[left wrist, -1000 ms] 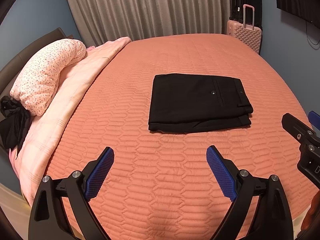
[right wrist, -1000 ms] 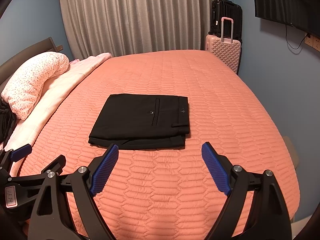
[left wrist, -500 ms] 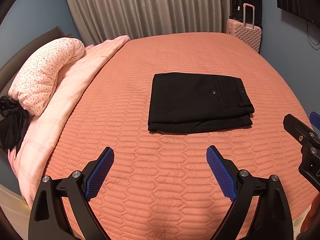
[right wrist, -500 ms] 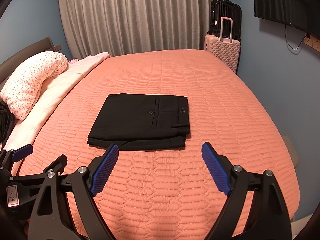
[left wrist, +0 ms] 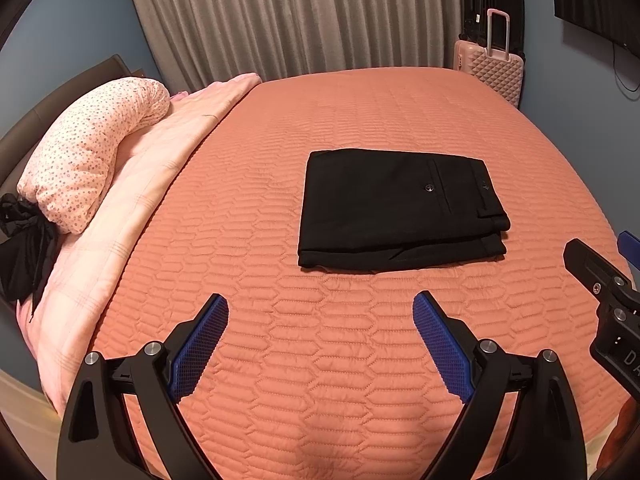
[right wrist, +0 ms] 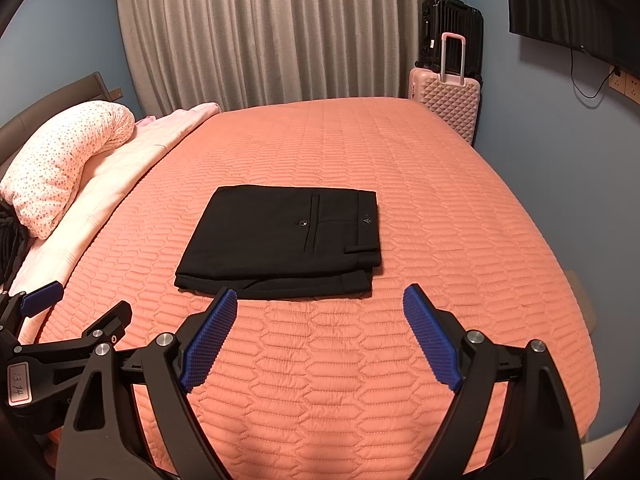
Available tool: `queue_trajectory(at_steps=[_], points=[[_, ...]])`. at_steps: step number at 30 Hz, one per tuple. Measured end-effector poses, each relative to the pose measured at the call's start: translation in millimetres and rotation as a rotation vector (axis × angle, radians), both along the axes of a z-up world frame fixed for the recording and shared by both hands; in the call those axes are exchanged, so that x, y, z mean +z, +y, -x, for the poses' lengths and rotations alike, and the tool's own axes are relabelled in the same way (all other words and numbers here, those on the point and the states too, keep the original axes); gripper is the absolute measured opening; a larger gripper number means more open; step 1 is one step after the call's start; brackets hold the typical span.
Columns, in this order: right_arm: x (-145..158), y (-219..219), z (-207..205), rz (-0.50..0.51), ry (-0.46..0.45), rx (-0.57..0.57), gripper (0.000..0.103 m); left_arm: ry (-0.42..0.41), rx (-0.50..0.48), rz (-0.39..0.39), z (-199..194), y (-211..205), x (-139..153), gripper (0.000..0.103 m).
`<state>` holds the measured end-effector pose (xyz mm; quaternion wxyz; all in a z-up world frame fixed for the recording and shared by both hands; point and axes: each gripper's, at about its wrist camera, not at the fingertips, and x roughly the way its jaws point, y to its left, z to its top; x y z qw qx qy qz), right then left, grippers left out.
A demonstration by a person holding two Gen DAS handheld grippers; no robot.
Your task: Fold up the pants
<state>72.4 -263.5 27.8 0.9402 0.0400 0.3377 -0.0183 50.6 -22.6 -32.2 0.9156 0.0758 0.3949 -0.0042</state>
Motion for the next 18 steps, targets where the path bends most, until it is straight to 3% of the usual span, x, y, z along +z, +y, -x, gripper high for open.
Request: queue_trajectory(at_steps=[18], points=[[-0.4, -1.4, 0.6, 0.001, -0.002, -0.003, 0.084, -0.002, -0.003, -0.003, 0.6, -6.0, 1.5, 0.092]])
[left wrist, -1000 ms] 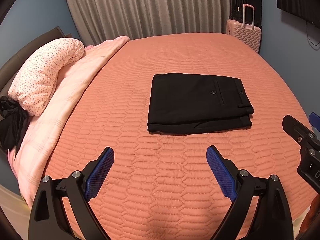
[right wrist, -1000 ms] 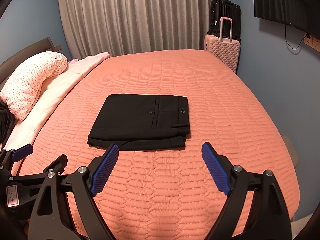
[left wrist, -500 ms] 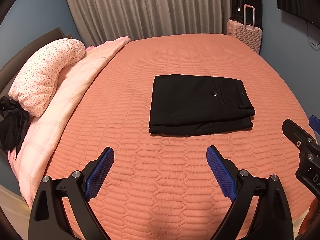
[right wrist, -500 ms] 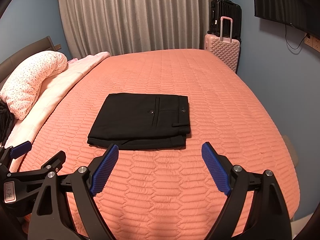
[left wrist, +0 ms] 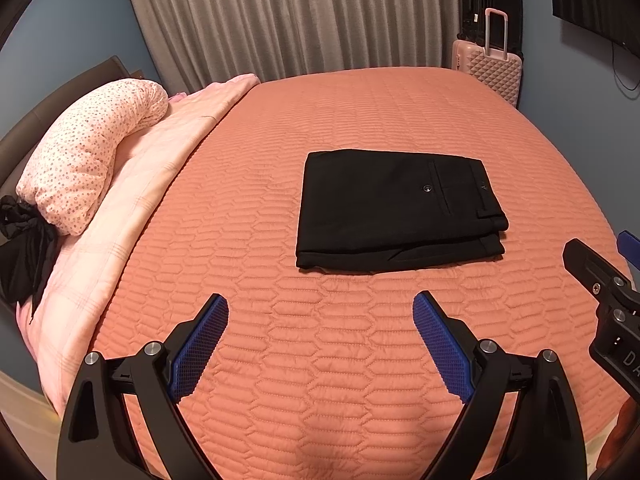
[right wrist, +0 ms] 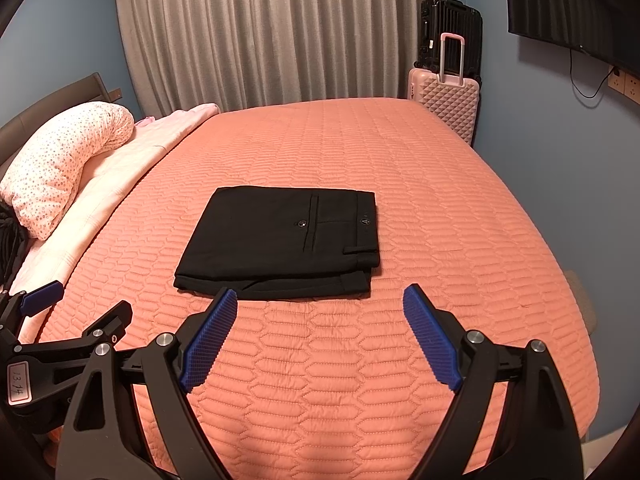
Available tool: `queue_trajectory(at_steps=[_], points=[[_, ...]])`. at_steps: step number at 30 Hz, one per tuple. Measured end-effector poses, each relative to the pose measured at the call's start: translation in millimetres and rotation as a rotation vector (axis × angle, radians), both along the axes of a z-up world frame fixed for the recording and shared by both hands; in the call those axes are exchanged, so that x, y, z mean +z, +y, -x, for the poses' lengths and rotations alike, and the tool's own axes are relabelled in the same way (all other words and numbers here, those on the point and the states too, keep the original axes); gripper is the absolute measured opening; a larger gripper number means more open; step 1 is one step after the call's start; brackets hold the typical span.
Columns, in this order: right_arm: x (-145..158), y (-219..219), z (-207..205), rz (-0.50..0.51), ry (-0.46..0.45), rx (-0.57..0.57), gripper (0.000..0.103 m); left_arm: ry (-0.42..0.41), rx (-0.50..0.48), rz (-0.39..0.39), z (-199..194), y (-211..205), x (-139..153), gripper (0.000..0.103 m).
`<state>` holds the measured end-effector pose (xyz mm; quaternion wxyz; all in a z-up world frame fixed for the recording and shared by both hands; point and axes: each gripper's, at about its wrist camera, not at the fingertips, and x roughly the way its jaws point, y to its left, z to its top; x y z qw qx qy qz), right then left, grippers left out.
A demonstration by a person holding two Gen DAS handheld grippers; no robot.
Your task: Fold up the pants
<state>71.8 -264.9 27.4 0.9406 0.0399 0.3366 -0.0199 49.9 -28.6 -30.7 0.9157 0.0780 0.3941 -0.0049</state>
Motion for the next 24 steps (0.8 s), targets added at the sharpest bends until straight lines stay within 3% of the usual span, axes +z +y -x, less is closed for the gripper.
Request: queue_trajectory(at_steps=[14, 20, 24], points=[[0, -2, 0, -0.002, 0.001, -0.003, 0.084, -0.025, 0.011, -0.028, 4, -12, 2, 0.092], [0, -4, 0, -0.003, 0.0, -0.008, 0.084, 0.006, -0.022, 0.029, 1, -10, 2, 0.092], [0, -2, 1, -0.002, -0.001, -0.009, 0.084, 0.009, -0.029, 0.028, 1, -12, 2, 0.092]])
